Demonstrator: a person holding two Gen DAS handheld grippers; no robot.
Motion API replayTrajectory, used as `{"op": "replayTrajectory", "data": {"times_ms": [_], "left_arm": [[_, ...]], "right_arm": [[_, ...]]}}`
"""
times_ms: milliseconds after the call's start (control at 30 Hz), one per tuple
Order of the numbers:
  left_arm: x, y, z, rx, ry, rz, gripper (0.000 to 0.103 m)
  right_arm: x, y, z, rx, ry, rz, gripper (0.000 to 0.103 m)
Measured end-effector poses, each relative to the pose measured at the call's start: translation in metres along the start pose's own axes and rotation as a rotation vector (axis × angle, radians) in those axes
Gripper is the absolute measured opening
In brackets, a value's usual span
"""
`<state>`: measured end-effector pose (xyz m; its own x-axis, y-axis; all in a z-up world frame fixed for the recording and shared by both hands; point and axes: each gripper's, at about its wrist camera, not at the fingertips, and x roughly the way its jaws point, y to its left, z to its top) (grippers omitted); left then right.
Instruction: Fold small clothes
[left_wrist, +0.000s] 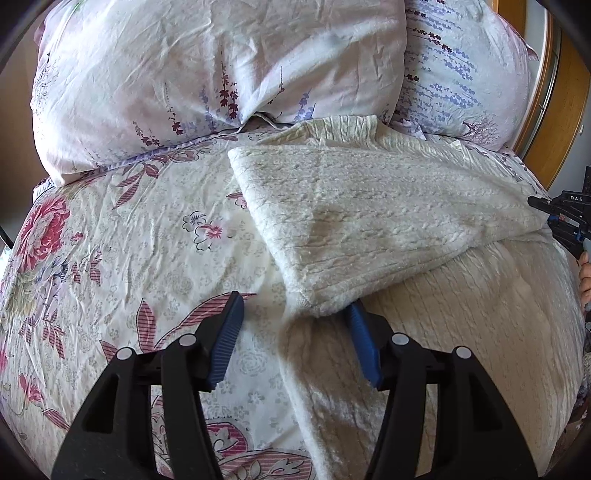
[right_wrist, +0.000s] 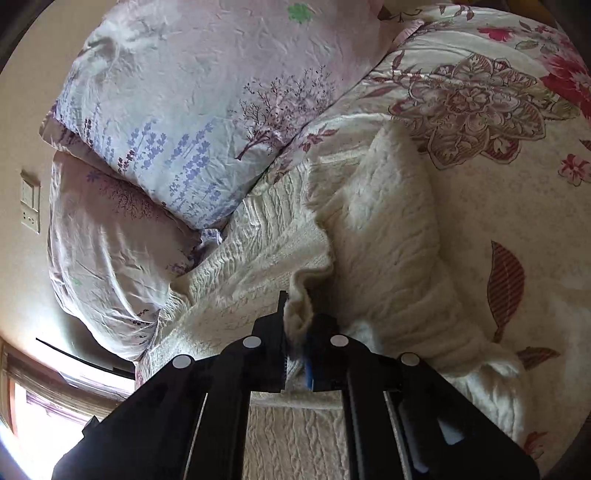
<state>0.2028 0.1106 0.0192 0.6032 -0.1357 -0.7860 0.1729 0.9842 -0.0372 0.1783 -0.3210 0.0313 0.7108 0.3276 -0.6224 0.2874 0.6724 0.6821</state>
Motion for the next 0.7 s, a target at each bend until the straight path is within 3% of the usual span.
{"op": "replayTrajectory", "data": {"times_ms": [100,167,233,367,467,700], "left_arm": [[0.001,-0.001,0.001,-0.002,0.000,0.003,0.059],[0.001,-0.001,0.000,0.003,-0.002,0.003,0.061],[0.002,-0.001,0.001,0.005,-0.002,0.004,0.062],[0.002,0.003,0.003,-0.022,-0.004,-0.004,0.062],[0.001,0.014,0.004,-0.087,-0.007,0.022,0.063],[-0.007,0.043,0.001,-0.253,-0.026,-0.031,0.059]], "right_arm": [[-0.027,0.000,0.004,-0.008,-0.121,-0.006,0.006],[-0.035,-0.007,0.002,-0.003,-0.146,-0.049,0.006],[-0.030,-0.018,-0.002,0.011,-0.105,-0.094,0.006],[-0.022,-0.027,-0.009,0.033,-0.071,-0.093,0.006],[-0.022,-0.020,-0.009,0.009,-0.069,-0.082,0.006],[-0.018,-0.020,-0.018,-0.013,-0.041,-0.103,0.006]]}}
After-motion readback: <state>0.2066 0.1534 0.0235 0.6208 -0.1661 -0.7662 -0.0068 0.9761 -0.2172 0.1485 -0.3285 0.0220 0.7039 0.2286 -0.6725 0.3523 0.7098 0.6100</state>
